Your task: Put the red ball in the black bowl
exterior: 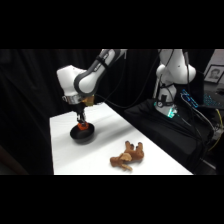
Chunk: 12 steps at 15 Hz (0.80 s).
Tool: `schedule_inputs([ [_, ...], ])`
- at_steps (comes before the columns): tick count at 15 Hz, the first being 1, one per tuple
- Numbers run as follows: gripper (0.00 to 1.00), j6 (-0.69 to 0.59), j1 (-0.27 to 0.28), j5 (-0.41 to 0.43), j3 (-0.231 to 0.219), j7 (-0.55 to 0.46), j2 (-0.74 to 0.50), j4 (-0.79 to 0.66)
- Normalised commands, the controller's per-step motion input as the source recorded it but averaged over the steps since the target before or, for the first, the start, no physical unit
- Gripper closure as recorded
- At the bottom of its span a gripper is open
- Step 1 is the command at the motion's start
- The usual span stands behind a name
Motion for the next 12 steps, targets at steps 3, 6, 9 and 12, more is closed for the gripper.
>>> schedule_inputs([
  [3, 0.97, 0.08, -0.093, 0.112, 0.057, -0.07, 0.18, 0.22],
  [6, 0.60, 0.02, -0.100, 0.125, 0.061, -0.05, 0.17, 0.24],
  [9, 0.35, -0.02, -0.089, 0.112, 0.053, -0.03, 0.14, 0.24],
  [12, 0.12, -0.12, -0.089, 0.093, 0.055, -0.08, 0.05, 0.19],
])
